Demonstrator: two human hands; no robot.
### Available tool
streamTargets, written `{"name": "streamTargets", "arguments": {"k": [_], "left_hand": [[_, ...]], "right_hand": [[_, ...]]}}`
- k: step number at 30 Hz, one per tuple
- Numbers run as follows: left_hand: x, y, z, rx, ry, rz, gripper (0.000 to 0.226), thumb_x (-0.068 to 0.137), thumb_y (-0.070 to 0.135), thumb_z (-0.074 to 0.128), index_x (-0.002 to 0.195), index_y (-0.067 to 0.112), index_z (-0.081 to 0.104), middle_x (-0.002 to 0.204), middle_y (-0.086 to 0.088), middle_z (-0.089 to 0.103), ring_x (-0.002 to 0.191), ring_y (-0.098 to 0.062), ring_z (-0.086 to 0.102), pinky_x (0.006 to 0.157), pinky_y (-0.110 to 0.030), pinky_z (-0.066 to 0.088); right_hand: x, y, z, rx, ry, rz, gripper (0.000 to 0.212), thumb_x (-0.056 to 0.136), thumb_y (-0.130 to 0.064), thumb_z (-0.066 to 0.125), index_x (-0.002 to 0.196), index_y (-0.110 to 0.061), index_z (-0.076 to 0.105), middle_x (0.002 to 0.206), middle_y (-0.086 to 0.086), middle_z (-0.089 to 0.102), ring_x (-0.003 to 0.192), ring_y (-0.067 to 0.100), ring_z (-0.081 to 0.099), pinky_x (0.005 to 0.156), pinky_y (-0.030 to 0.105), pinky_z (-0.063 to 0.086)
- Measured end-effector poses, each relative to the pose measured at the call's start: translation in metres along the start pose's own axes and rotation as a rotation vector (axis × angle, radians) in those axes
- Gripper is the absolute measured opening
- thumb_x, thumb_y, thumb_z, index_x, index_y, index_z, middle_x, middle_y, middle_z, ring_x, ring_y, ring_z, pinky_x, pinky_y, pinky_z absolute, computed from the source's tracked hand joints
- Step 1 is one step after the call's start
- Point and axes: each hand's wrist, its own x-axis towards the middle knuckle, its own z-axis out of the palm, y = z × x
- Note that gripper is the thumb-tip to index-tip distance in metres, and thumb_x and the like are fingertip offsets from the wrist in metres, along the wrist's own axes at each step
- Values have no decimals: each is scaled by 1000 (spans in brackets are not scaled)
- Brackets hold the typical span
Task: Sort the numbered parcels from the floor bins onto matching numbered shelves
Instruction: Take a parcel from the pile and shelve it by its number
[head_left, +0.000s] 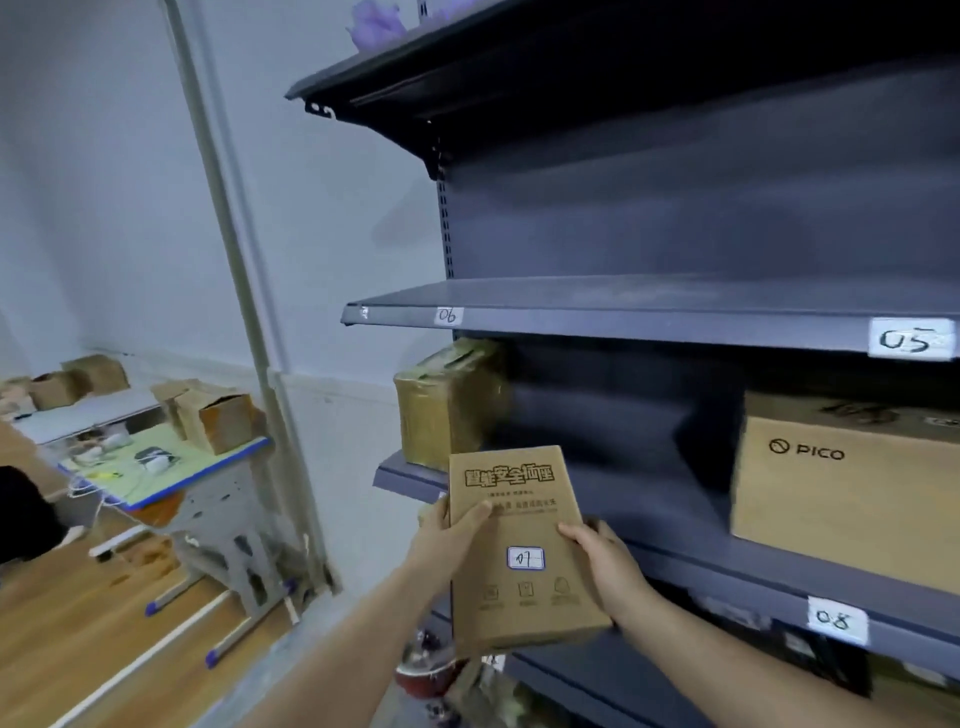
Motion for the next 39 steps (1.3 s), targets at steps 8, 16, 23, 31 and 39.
{"name": "streamTargets", "arguments": {"k": [8, 16, 23, 31, 39], "left_hand": [[91, 3, -15, 78, -195, -20, 66, 94, 49, 54, 148, 19, 31, 147, -2, 42, 132, -24, 42, 105, -36, 35], [172, 10, -6, 88, -265, 32, 23, 98, 36, 50, 111, 16, 48, 110, -1, 59, 85, -12, 53, 66, -24, 41], [223, 9, 25, 130, -226, 1, 42, 99, 28, 51, 132, 4, 42, 127, -14, 58, 113, -31, 56, 87, -27, 41], [270, 15, 36, 256, -228, 13, 50, 101, 24, 46, 144, 3, 34, 145, -16, 45, 132, -32, 44, 106, -32, 35], [281, 25, 44, 423, -217, 23, 49, 101, 17, 41, 145, -2, 30, 146, -20, 40, 133, -34, 41, 106, -34, 33]], "right_hand": [[64, -26, 36, 106, 299, -24, 22, 95, -31, 58, 104, -13, 50, 99, 6, 68, 81, 19, 66, 60, 30, 46], [162, -48, 51, 6, 357, 31, 38, 93, -34, 54, 122, -9, 54, 105, 9, 68, 92, 24, 64, 66, 33, 46], [213, -49, 57, -171, 557, 37, 35, 88, -29, 65, 115, -12, 51, 118, 11, 61, 101, 28, 58, 91, 39, 49], [233, -46, 71, -224, 518, 38, 40, 88, -22, 64, 126, -14, 53, 109, 4, 59, 98, 24, 56, 79, 30, 46], [232, -47, 70, -467, 584, 30, 46, 86, -30, 67, 130, -20, 56, 124, 7, 63, 113, 27, 58, 82, 24, 43]]}}
